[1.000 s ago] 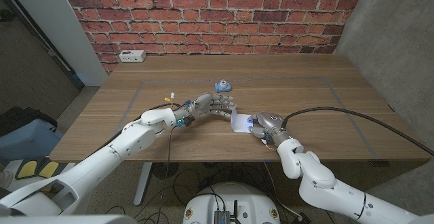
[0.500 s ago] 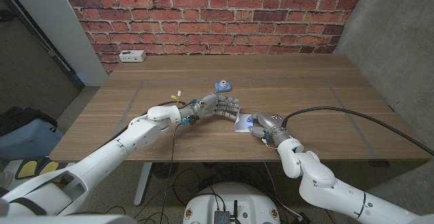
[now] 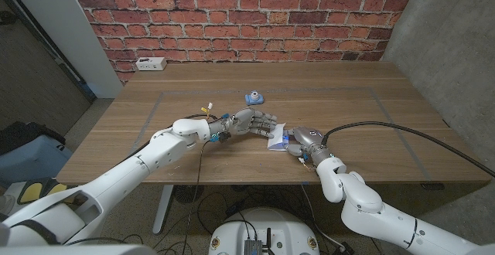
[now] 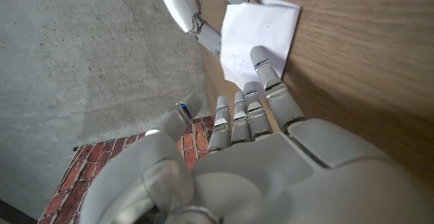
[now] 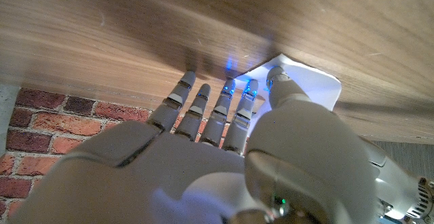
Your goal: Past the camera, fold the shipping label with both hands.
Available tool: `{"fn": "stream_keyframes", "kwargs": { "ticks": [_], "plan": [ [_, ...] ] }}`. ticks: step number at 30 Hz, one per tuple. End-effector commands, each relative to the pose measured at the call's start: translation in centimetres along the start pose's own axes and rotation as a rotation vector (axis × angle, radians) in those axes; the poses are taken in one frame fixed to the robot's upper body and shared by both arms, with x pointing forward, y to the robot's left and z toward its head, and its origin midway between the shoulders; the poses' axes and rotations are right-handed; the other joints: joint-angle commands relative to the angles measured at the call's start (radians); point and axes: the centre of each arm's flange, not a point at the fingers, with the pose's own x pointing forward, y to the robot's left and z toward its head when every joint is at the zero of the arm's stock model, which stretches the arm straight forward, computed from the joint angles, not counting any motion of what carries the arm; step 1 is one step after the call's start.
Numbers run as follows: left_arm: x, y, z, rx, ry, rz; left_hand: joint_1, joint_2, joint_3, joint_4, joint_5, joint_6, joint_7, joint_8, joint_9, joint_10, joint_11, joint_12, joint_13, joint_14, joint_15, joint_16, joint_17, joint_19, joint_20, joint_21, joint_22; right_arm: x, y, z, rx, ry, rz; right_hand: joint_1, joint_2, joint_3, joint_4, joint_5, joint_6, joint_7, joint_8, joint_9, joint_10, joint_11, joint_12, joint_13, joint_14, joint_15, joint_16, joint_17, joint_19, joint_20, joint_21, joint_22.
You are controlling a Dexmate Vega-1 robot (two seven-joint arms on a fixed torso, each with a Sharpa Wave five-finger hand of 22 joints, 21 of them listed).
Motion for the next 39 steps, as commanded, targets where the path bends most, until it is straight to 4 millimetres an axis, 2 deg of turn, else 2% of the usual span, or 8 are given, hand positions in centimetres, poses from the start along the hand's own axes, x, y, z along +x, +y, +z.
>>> {"fn": "stream_keyframes", "kwargs": {
  "ticks": [1, 6, 16, 20, 25, 27, 29, 39],
  "plan": [
    [1.0, -1.1, 0.3, 0.019, 0.013, -0.052, -0.008, 0.0, -0.004, -0.002, -0.004, -0.004, -0.002, -0.001, 0.0, 0.003, -0.022, 0.005, -0.001, 0.001, -0.014, 0.005, -0.002, 0.0, -0.007, -0.001, 0.004, 0.0, 0.0, -0.2, 0.008, 0.004, -0.007, 0.014, 0.002, -0.003, 0.0, 0.001, 0.01, 0.003, -0.002, 0.004, 0.008, -0.001, -0.004, 0.002, 0.016, -0.137, 0.005, 0.002, 0.01, 0.002, -0.001, 0.003],
    [0.6, -1.3, 0.7, 0.056, 0.032, -0.023, -0.01, -0.008, -0.009, -0.008, -0.007, -0.007, -0.004, 0.001, -0.003, -0.017, -0.007, 0.002, -0.002, -0.019, -0.004, 0.001, -0.004, -0.013, -0.002, -0.009, 0.004, -0.3, -0.3, -0.6, 0.02, 0.016, -0.031, 0.02, 0.006, -0.009, 0.001, 0.001, -0.004, 0.021, -0.015, 0.004, -0.004, 0.04, -0.012, 0.003, 0.016, -0.127, 0.004, 0.003, 0.012, 0.003, -0.002, 0.003],
    [0.1, -1.5, 0.7, 0.076, 0.071, 0.039, -0.022, -0.015, -0.029, -0.011, -0.021, -0.045, -0.009, -0.007, -0.011, -0.092, 0.005, -0.008, -0.005, -0.087, 0.014, -0.004, -0.002, -0.077, 0.009, -0.041, 0.004, -0.9, -1.5, -1.5, 0.024, 0.047, -0.083, 0.037, 0.025, -0.003, -0.002, 0.002, -0.007, 0.028, -0.02, 0.005, -0.005, 0.054, -0.013, 0.003, 0.017, -0.12, 0.004, 0.004, 0.014, 0.004, -0.002, 0.003],
    [0.1, -1.6, 0.6, 0.07, 0.09, 0.047, -0.019, -0.004, -0.052, -0.024, -0.045, -0.134, -0.033, -0.016, -0.023, -0.209, -0.01, -0.013, -0.009, -0.185, 0.016, -0.004, -0.004, -0.165, 0.008, -0.075, 0.004, -1.0, -1.6, -1.7, 0.021, 0.046, -0.078, 0.037, 0.024, -0.006, -0.002, 0.001, -0.012, 0.03, -0.023, 0.005, -0.007, 0.06, -0.014, 0.003, 0.017, -0.118, 0.004, 0.004, 0.015, 0.005, -0.002, 0.003],
    [0.8, -1.7, 0.7, 0.067, 0.06, 0.019, -0.015, 0.0, -0.073, -0.034, -0.061, -0.176, -0.043, -0.015, -0.032, -0.239, -0.035, -0.001, -0.011, -0.229, -0.001, 0.0, -0.006, -0.194, 0.018, -0.078, 0.005, -0.6, -1.0, -1.7, 0.011, 0.031, -0.032, 0.032, 0.021, -0.012, 0.001, -0.001, -0.011, 0.027, -0.025, 0.005, -0.002, 0.051, -0.013, 0.004, 0.025, -0.12, 0.007, 0.004, 0.014, 0.009, -0.002, 0.003],
    [0.9, -1.7, 0.8, 0.062, 0.037, 0.015, -0.013, 0.007, -0.082, -0.039, -0.073, -0.162, -0.044, 0.0, -0.049, -0.177, -0.114, 0.028, -0.012, -0.189, -0.061, 0.017, -0.006, -0.182, -0.006, -0.066, 0.005, -0.5, -0.8, -1.6, 0.007, 0.029, -0.022, 0.032, 0.021, -0.017, 0.002, -0.002, 0.005, 0.021, -0.021, 0.005, 0.011, 0.032, -0.009, 0.004, 0.038, -0.13, 0.012, 0.005, 0.016, 0.01, -0.002, 0.003],
    [1.2, -1.7, 1.0, 0.037, -0.024, -0.021, -0.011, 0.012, -0.082, -0.042, -0.078, -0.123, -0.056, 0.014, -0.058, -0.131, -0.134, 0.041, -0.012, -0.151, -0.084, 0.023, -0.006, -0.148, -0.019, -0.052, 0.005, -0.3, -0.3, -1.5, 0.0, 0.019, -0.001, 0.035, 0.023, -0.02, 0.002, -0.003, 0.025, 0.014, -0.016, 0.005, 0.035, 0.015, -0.002, 0.004, 0.049, -0.136, 0.016, 0.005, 0.018, 0.011, -0.002, 0.003],
    [2.1, -2.1, 1.1, -0.107, -0.149, -0.13, -0.012, 0.017, -0.075, -0.044, -0.085, -0.02, -0.051, 0.032, -0.076, 0.008, -0.128, 0.065, -0.011, -0.003, -0.106, 0.036, -0.007, -0.002, -0.036, -0.008, 0.004, 0.6, 0.1, -1.1, -0.02, 0.005, 0.03, 0.062, 0.019, -0.026, -0.009, -0.001, 0.084, -0.004, -0.003, 0.004, 0.086, -0.005, 0.008, 0.003, 0.058, -0.146, 0.018, 0.003, 0.023, 0.005, -0.002, 0.003]
  ]
}}
